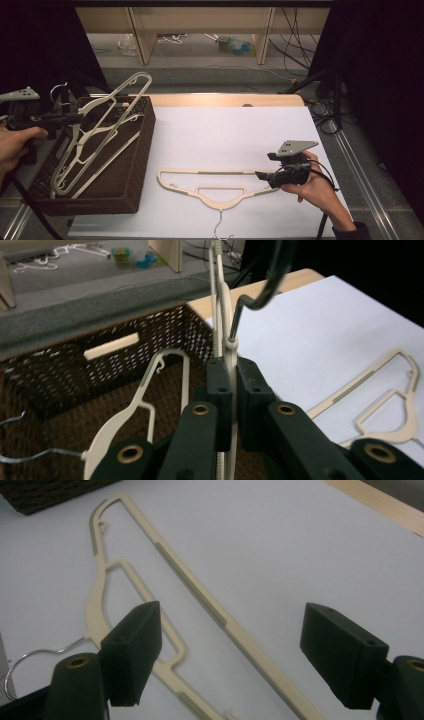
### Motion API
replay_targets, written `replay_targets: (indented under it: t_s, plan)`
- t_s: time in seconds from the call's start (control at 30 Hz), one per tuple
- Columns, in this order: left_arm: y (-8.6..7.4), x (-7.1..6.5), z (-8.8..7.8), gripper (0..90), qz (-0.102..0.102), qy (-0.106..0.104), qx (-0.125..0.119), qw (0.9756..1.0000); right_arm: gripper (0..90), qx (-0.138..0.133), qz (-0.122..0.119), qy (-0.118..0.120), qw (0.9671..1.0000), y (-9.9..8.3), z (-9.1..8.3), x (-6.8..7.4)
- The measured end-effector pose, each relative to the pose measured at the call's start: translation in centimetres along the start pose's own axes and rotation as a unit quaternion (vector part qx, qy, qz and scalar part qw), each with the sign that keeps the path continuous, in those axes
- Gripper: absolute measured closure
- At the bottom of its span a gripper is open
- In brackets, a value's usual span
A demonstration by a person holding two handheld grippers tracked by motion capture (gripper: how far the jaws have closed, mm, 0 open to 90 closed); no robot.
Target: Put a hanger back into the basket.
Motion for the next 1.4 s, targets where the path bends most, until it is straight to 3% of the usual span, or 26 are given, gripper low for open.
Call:
replay_targets:
  t_s: [0.4,0.87,1.07,1.27,1.33,1.4]
  plan:
    - [-2.9,2.0,0.9,86.0,-0.009,-0.003,0.028,0.9996,25.5,0.001,0.001,0.001,1.0000,-0.1,0.1,0.0]
    - [-5.6,3.8,2.6,85.9,-0.046,-0.007,0.052,0.9976,25.5,0.002,0.000,0.002,1.0000,-0.1,0.2,0.0]
    - [-5.9,3.8,3.6,85.9,-0.040,-0.015,0.059,0.9974,25.5,0.004,0.000,0.003,1.0000,-0.2,0.3,0.0]
    - [-6.1,4.1,4.9,85.7,-0.044,0.000,0.071,0.9965,25.5,0.002,-0.002,0.003,1.0000,-0.1,0.2,0.0]
    - [-6.2,4.5,5.2,85.5,-0.051,0.013,0.076,0.9957,25.5,0.000,-0.001,0.002,1.0000,-0.1,0.1,0.0]
    - [-6.4,4.8,5.4,84.9,-0.042,0.033,0.090,0.9945,25.5,-0.002,-0.001,0.000,1.0000,-0.1,0.1,0.0]
Point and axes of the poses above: each handheld gripper's, and its own axes: z roughly forward along the jaws, y roughly out of its top, x roughly to its left, the point moved 5 cm from there along z, roughly forward along the jaws, and after that the axes turned 4 degrees about x, right-handed, at the moved point
